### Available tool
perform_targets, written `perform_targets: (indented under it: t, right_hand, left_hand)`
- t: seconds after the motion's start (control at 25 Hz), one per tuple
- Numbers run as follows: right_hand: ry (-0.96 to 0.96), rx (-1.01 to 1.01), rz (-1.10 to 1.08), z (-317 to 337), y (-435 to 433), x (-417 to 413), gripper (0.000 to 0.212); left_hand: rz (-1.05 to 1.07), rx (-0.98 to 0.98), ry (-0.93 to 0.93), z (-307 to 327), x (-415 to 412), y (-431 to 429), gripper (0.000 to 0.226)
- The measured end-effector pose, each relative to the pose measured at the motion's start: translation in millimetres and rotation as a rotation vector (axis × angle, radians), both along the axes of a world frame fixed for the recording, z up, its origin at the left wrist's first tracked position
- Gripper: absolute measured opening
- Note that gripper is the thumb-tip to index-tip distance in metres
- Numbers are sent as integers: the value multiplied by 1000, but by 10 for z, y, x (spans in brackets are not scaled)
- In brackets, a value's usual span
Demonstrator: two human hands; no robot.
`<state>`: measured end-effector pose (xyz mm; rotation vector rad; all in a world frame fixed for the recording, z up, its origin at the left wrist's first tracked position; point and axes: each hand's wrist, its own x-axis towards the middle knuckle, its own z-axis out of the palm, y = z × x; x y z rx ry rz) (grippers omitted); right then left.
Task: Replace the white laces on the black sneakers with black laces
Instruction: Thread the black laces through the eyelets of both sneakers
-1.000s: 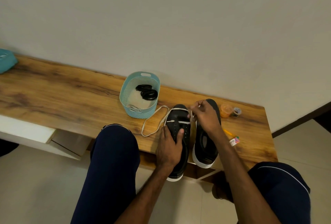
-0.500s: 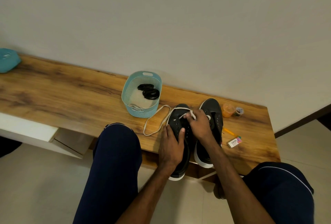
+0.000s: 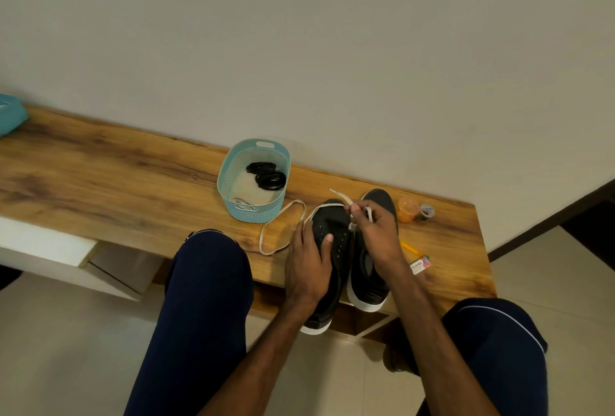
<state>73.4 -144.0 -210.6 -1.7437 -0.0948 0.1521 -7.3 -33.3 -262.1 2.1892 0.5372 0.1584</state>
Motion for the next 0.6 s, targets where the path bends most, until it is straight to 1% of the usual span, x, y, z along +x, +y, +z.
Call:
perform_targets:
  t: [0.08, 0.16, 0.24, 0.36, 0.48, 0.56, 0.6]
  right_hand:
    - [5, -18, 53, -1, 26, -119, 13]
    - [-92, -132, 110, 39, 37, -198, 13]
    - [-177, -236, 134, 110, 23, -283, 12]
    - [-208, -293, 157, 149, 4, -454, 12]
    - [-198, -250, 163, 169, -18, -577, 15]
    - [-126, -120, 150, 206, -57, -608, 22]
    - [-79, -39, 116, 231, -89, -610, 27]
  left_hand:
    - [-14, -120, -178, 190, 27, 9, 45]
    - [-74, -225, -276, 376, 49, 72, 30]
    - [-85, -226, -305, 500, 38, 151, 21]
    - [-57, -202, -316, 576, -28, 214, 12]
    - [-87, -327, -336, 656, -69, 186, 11]
    - [-70, -489, -359, 744, -99, 190, 12]
    - [-81, -540, -363, 785, -126, 211, 12]
